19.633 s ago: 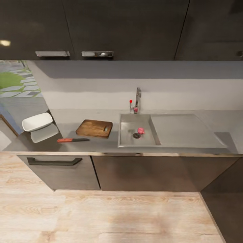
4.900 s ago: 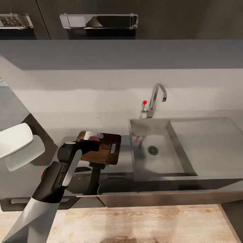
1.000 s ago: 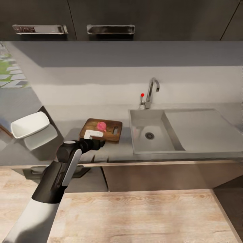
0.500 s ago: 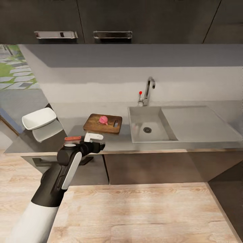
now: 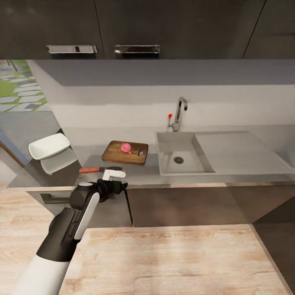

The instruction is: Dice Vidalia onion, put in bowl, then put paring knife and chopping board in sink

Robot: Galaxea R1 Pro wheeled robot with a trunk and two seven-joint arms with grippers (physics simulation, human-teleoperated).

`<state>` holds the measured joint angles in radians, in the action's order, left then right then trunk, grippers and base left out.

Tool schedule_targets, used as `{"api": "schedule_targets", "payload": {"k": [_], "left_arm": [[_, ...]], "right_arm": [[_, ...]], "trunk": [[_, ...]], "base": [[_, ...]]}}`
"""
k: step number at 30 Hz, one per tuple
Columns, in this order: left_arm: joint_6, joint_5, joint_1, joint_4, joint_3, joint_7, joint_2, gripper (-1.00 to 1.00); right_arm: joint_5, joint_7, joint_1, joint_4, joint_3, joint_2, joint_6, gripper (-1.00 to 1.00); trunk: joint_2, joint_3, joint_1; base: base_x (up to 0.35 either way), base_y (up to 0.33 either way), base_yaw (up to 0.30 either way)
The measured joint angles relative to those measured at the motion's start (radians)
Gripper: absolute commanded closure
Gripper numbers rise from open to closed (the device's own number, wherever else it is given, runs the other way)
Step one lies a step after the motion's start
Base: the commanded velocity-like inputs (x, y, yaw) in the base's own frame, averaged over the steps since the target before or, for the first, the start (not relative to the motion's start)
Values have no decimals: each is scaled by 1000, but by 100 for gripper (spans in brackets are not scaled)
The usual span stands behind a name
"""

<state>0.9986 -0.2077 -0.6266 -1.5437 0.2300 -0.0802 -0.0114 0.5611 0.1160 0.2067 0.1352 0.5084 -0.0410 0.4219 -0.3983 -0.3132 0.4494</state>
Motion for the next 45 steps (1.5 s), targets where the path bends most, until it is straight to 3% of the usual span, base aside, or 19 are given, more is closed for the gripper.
{"api": "schedule_targets", "payload": {"k": [5, 18, 24, 27, 31, 33, 35, 45], "left_arm": [[-3, 0, 37, -1, 0, 2, 0, -100], [-3, 0, 42, -2, -1, 2, 2, -100], [-3, 0, 46, -1, 0, 2, 0, -100], [-8, 0, 78, -1, 0, 4, 0, -100], [-112, 0, 164, 1, 0, 5, 0, -100], [-205, 2, 263, 1, 0, 6, -1, -100], [-243, 3, 317, 1, 0, 6, -3, -100], [-472, 5, 484, 1, 0, 4, -50, -100]], "right_arm": [[0, 0, 0, 0, 0, 0, 0, -100], [0, 0, 0, 0, 0, 0, 2, -100], [2, -1, 0, 2, 0, 0, 6, -100], [3, -2, 0, 6, -1, 0, 7, -100], [2, -3, 0, 21, -1, 0, 11, -100], [1, -4, 0, 42, -1, 2, 12, -100], [2, -5, 0, 48, -1, 2, 15, -100], [-5, -8, 0, 118, 0, -5, 55, -100]], "trunk": [[0, 2, 0], [0, 3, 1], [0, 3, 0], [0, 3, 0], [0, 3, 0], [0, 3, 0], [0, 3, 0], [0, 3, 0]], "base": [[-42, 0, 0], [-311, 0, 0], [-67, 0, 0], [-8, 0, 0], [-1, 0, 0], [0, 0, 0], [0, 0, 0], [0, 0, 0]]}}
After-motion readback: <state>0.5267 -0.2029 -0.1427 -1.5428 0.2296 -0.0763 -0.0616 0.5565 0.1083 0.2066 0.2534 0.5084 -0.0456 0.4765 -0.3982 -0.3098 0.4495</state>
